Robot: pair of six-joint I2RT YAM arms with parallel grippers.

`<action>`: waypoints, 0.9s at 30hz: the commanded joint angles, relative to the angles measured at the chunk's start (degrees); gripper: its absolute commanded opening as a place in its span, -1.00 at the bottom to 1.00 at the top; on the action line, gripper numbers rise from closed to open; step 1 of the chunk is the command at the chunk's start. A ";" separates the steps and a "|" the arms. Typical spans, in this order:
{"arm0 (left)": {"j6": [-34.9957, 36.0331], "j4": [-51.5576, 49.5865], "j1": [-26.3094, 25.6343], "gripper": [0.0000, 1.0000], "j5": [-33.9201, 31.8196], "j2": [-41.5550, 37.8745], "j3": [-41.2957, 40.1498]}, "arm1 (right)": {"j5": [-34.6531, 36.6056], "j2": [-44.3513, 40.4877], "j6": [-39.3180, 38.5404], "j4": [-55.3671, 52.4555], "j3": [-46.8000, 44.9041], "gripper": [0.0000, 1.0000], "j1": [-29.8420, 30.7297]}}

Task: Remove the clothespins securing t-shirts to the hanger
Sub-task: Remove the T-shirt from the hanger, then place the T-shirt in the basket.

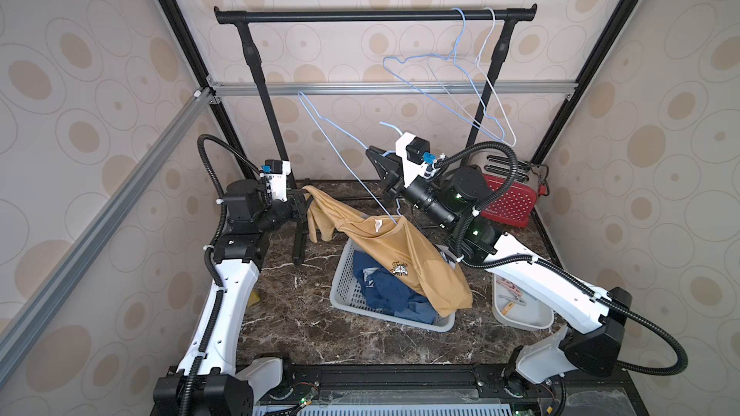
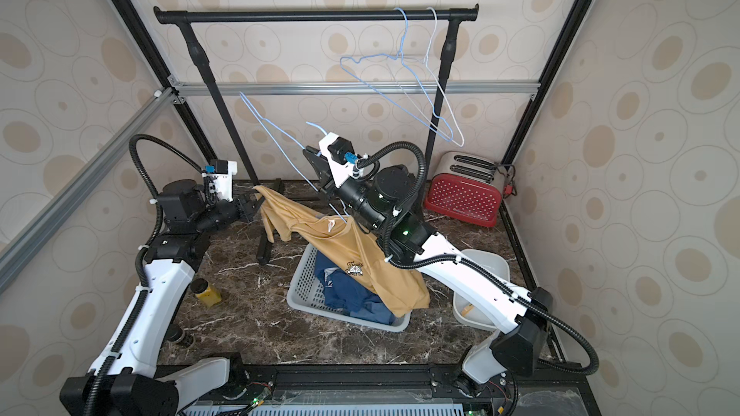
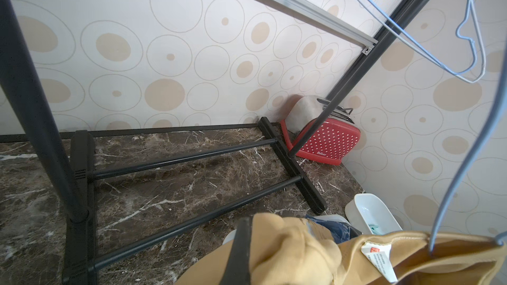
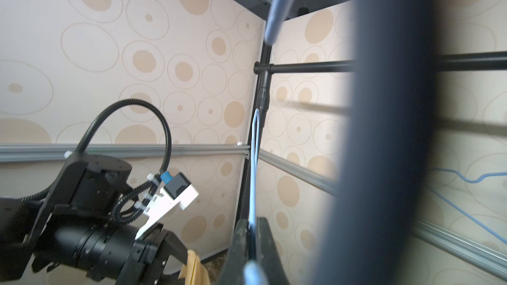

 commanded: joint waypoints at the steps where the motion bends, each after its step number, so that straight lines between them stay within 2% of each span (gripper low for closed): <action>1: 2.05 -1.51 0.55 -1.00 -2.44 -1.70 3.50 | 2.47 -0.13 -0.18 6.24 3.59 -1.00 0.16; 4: 6.40 -6.82 0.57 -1.00 -7.24 -1.00 6.57 | 4.22 0.99 1.76 7.25 8.91 -1.00 -0.26; 6: 3.21 -3.19 0.59 -1.00 -3.91 0.99 5.67 | 3.75 3.75 5.50 8.09 15.05 -1.00 -1.08; 8: -1.39 1.85 0.63 -1.00 0.52 3.00 4.54 | 1.78 6.37 5.48 6.92 20.22 -1.00 -1.16; 10: 0.32 -0.48 0.60 -1.00 -0.32 3.40 6.44 | 0.43 7.09 5.03 4.05 22.30 -1.00 -1.14; 15: 10.76 -10.40 1.08 -1.00 -9.89 0.89 16.00 | 2.36 1.16 -0.13 0.96 13.85 -1.00 -1.24; 17: 13.26 -14.76 1.30 -1.00 -11.48 1.49 20.96 | 3.37 -1.69 -1.66 -0.33 9.70 -1.00 -1.36; 20: 13.53 -18.34 1.32 -1.00 -10.53 2.21 25.11 | 5.79 -5.25 -2.66 -0.82 4.03 -1.00 -1.78; 23: 9.40 -16.07 0.56 -1.00 -5.26 1.52 23.39 | 7.24 -8.41 -3.84 -1.29 -0.04 -1.00 -2.22; 24: 9.19 -15.87 -1.09 -1.00 -5.54 1.20 22.48 | 7.57 -9.23 -3.97 -1.65 -0.77 -1.00 -2.48; 27: 12.99 -17.00 -12.48 -1.00 -10.22 0.28 19.61 | 9.31 -11.19 -6.68 -3.98 -1.94 -1.00 -2.88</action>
